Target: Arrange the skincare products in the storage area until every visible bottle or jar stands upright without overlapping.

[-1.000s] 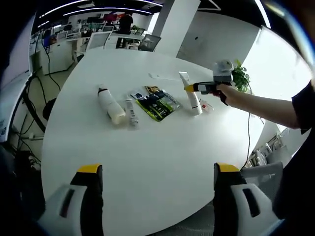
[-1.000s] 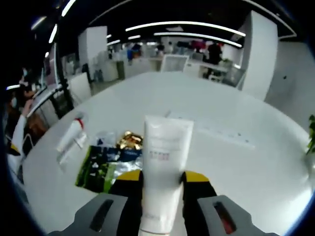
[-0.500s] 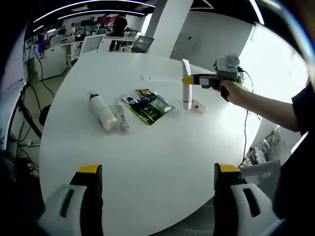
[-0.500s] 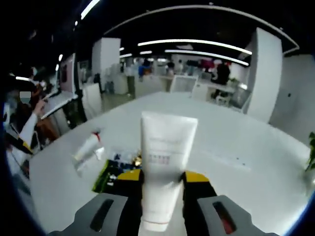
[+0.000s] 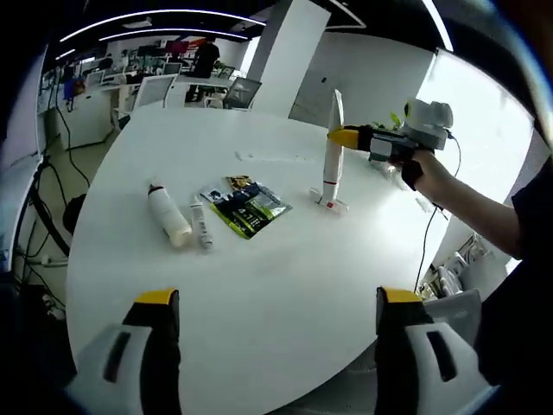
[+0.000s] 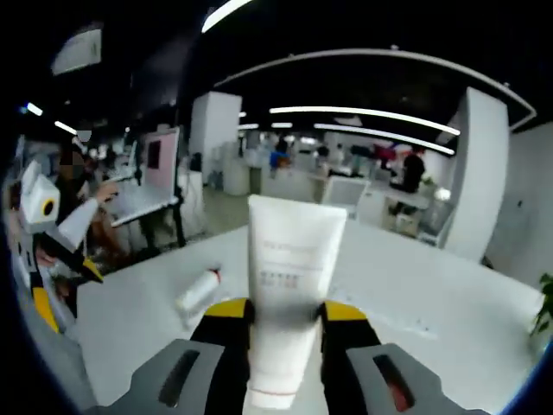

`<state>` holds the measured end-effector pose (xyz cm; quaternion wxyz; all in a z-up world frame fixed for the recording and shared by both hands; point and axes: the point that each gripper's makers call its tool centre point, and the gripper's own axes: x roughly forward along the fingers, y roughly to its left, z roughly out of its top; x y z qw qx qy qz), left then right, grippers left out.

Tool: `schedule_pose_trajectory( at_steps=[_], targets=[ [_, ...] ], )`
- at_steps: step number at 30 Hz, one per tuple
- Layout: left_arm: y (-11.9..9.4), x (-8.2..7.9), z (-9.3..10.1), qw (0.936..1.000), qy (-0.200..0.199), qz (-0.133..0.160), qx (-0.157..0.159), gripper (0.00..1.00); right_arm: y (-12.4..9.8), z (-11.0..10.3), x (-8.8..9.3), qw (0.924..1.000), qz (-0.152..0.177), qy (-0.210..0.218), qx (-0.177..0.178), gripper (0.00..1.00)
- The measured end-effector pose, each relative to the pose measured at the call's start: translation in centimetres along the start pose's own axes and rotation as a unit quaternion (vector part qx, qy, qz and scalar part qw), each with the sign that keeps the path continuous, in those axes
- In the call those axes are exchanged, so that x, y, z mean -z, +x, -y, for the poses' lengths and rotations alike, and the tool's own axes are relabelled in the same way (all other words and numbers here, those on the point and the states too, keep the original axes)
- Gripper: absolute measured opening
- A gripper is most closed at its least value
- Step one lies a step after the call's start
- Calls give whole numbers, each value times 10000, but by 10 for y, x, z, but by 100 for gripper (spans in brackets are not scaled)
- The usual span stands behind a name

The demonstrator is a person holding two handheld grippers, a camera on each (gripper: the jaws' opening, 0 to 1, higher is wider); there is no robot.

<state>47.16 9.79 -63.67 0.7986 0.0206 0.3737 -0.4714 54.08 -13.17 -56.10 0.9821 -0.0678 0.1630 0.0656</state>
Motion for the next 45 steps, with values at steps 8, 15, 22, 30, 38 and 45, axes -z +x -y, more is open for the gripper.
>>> schedule_pose_trajectory(
  at_steps=[8, 15, 22, 30, 38, 45],
  targets=[
    [-10, -7, 13, 9999, 70, 89, 98, 88, -28, -16, -10, 9997, 172, -182, 76, 23],
    [-21, -33, 35, 9980, 42, 487, 402, 87, -50, -50, -16, 9982, 264, -522, -138, 23],
    [-39, -72, 63, 9894, -100, 1248, 738, 86, -77, -74, -20, 9973, 366, -604, -203, 23],
    [-48, -116, 113, 9758, 548, 1812, 1096, 75, -102, -102, -34, 9952, 546, -748, -303, 23],
    [-47, -138, 148, 9630, 719, 2172, 1426, 55, -121, -120, -46, 9924, 719, -931, -351, 23],
    [-47, -141, 163, 9600, 855, 2212, 1490, 39, -131, -125, -49, 9912, 759, -1055, -252, 23]
  ],
)
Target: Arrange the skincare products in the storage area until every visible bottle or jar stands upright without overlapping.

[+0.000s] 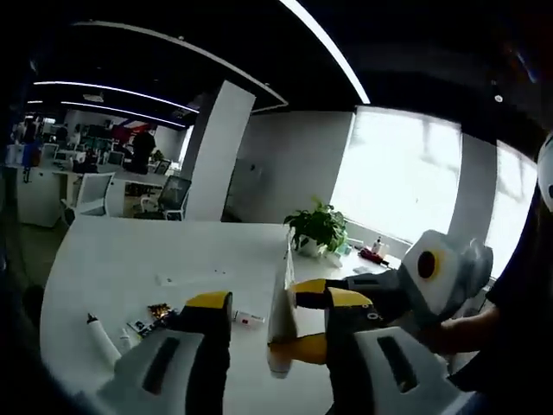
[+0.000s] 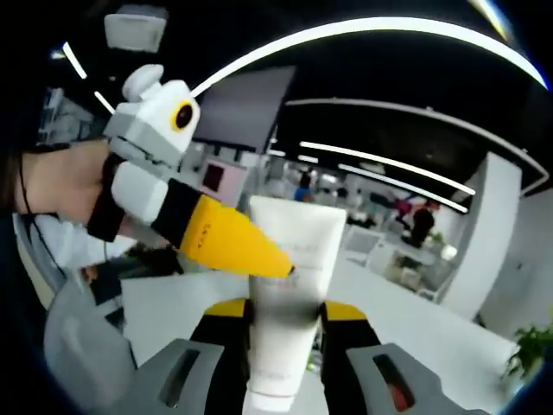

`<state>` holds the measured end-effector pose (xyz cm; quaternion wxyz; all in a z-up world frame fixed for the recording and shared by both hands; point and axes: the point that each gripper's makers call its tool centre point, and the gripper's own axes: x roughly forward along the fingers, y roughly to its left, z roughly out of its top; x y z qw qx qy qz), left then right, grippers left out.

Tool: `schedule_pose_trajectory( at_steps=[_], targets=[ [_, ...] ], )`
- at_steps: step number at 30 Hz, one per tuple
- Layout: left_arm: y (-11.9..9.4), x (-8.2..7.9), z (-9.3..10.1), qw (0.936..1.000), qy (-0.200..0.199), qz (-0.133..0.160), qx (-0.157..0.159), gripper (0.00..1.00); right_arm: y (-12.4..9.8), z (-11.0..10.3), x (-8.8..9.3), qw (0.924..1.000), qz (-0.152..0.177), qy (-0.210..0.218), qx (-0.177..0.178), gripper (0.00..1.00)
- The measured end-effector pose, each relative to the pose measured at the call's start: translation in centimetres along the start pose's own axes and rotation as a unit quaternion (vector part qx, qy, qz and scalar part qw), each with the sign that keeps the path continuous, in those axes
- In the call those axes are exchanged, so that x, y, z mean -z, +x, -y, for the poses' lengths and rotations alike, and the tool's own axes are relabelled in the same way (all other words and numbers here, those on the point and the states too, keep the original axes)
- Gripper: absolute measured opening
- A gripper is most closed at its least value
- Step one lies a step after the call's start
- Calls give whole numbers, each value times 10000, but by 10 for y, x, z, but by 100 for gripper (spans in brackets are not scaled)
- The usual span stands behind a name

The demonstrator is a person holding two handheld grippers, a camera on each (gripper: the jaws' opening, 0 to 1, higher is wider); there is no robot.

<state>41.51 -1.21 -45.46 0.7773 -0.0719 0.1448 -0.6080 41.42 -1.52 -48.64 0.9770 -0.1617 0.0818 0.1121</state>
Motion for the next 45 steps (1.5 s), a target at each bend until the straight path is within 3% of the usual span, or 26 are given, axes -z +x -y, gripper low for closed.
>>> schedule_pose_trajectory(
  at_steps=[5, 9, 20, 28, 32, 35, 37, 38, 39, 42, 45],
  targets=[
    [3, 2, 8, 10000, 54, -31, -20, 33, -3, -5, -5, 9999, 54, -142, 74, 23],
    [1, -1, 6, 9994, 235, 94, -247, 27, -5, -8, -10, 9999, 125, -72, 94, 24],
    [-1, -6, 12, 9974, 575, 198, -386, 19, -13, -5, -19, 9994, 212, 57, 260, 24],
    [-4, -4, 19, 9987, 489, 103, -33, 15, -21, -9, -18, 9992, 235, 119, 303, 26],
    [-7, -7, 23, 9990, 304, -5, 330, 15, -25, -11, -23, 9994, 310, 90, 102, 27],
    [-9, -9, 23, 9976, 361, -169, 572, 14, -28, -15, -29, 9975, 511, 386, -306, 27],
    [-11, -8, 25, 9945, 547, -398, 795, 14, -33, -16, -32, 9939, 621, 665, -617, 27],
    [-12, -6, 22, 9913, 867, -601, 791, 14, -36, -13, -38, 9907, 793, 820, -740, 29],
    [-13, -3, 23, 9882, 1003, -766, 871, 14, -38, -11, -38, 9899, 765, 872, -818, 33],
    [-15, -8, 27, 9865, 881, -787, 1136, 13, -42, -6, -34, 9867, 636, 869, -1220, 43],
    [-19, -18, 36, 9827, 792, -714, 1513, 13, -47, -13, -30, 9761, 568, 1074, -1805, 36]
  ],
)
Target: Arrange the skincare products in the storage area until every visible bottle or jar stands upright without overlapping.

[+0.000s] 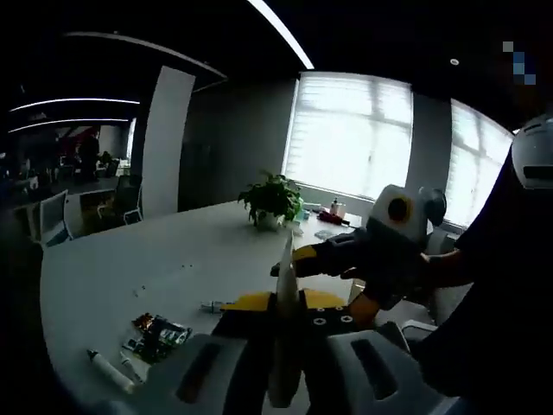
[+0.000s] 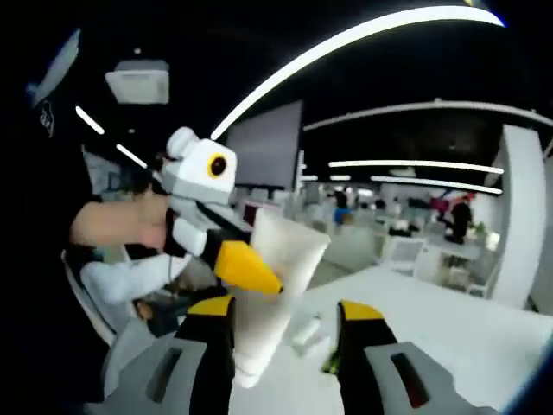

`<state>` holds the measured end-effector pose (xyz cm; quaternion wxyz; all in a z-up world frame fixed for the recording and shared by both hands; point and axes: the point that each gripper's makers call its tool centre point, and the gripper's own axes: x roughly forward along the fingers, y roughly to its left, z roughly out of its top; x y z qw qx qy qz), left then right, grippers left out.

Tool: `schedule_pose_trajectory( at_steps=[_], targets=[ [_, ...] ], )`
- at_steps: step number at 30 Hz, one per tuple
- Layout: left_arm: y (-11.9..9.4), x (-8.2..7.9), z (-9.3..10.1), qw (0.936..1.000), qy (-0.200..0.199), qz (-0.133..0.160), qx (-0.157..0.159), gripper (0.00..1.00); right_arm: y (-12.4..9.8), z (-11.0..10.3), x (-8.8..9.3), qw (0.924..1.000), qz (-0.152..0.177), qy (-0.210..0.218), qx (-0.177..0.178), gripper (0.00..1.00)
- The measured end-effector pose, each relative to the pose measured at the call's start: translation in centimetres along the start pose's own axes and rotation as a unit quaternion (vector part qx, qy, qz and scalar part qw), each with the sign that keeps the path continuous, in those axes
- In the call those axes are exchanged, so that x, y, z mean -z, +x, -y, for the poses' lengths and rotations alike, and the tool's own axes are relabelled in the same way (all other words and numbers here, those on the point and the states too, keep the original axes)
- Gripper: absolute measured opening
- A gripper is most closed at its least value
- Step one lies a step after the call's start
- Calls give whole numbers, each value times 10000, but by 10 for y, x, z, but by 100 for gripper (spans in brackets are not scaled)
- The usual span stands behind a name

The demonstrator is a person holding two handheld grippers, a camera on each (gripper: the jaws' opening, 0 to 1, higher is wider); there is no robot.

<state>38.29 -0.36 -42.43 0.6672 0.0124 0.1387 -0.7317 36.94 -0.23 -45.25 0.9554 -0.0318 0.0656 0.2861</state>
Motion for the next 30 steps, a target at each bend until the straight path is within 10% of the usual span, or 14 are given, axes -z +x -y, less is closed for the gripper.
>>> schedule_pose_trajectory(
  at_steps=[11, 30],
  targets=[
    [-2, -28, 26, 9954, 278, 217, 895, 13, -3, -25, -26, 9819, 324, 794, -1686, 31],
    [-1, -27, 31, 9923, 227, 311, 1180, 13, 3, -33, -24, 9763, 463, 313, -2091, 13]
  ],
)
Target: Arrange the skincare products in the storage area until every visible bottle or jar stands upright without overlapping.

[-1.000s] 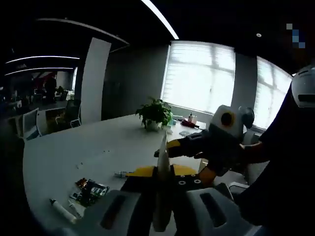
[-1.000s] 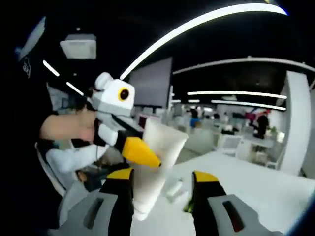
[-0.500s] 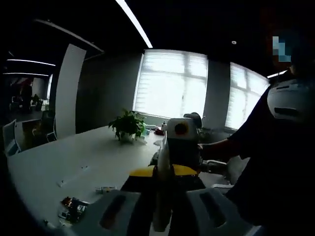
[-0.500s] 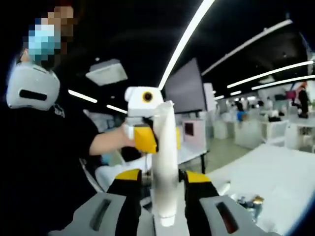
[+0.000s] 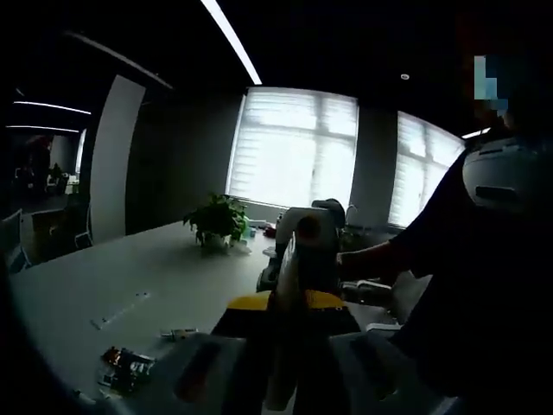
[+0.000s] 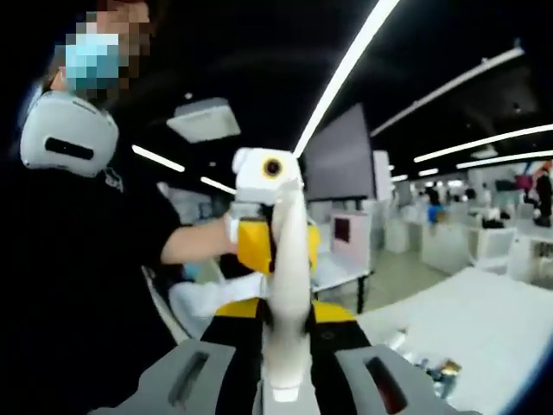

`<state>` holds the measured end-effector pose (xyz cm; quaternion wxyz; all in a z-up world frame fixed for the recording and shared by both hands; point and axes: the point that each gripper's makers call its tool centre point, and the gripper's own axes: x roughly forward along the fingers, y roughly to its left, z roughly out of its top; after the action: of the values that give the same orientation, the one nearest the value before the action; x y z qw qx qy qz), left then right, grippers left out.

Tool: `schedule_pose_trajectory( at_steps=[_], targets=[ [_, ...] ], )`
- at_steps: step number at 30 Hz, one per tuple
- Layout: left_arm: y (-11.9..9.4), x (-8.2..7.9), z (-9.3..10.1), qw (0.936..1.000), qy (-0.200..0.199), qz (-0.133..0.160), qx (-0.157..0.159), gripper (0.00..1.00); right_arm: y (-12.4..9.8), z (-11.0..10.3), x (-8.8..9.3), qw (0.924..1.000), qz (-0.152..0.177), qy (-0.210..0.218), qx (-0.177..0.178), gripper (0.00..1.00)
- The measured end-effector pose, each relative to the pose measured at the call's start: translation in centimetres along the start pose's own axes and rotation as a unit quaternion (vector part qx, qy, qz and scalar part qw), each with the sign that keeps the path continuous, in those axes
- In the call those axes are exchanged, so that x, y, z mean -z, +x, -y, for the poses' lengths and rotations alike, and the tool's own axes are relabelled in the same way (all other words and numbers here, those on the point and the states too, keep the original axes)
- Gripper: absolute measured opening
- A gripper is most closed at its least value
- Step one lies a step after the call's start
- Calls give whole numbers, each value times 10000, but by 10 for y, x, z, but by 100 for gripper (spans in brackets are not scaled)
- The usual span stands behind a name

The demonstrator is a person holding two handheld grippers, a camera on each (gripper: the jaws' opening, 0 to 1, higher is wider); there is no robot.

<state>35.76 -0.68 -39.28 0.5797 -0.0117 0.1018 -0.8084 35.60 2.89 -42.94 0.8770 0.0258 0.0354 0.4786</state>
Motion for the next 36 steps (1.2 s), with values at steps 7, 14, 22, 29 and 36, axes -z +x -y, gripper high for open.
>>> schedule_pose_trajectory(
  at_steps=[7, 14, 22, 29, 36],
  targets=[
    [1, 4, -3, 10000, -61, -11, 8, 15, 1, 4, 4, 10000, -64, -2, -44, 8],
    [3, 6, -5, 9997, -237, 40, 40, 19, -1, 6, 10, 9999, -65, -113, -17, 5],
    [-10, -8, -18, 9972, -419, 557, -271, 27, -8, 22, 27, 9996, -164, 16, 233, 4],
    [-25, 20, -34, 9941, -637, 325, -819, 48, -16, 33, 28, 9990, -55, 153, 404, 4],
    [-28, 50, -43, 9897, -751, -27, -1218, 58, -23, 45, 33, 9984, 3, 210, 528, 4]
  ],
)
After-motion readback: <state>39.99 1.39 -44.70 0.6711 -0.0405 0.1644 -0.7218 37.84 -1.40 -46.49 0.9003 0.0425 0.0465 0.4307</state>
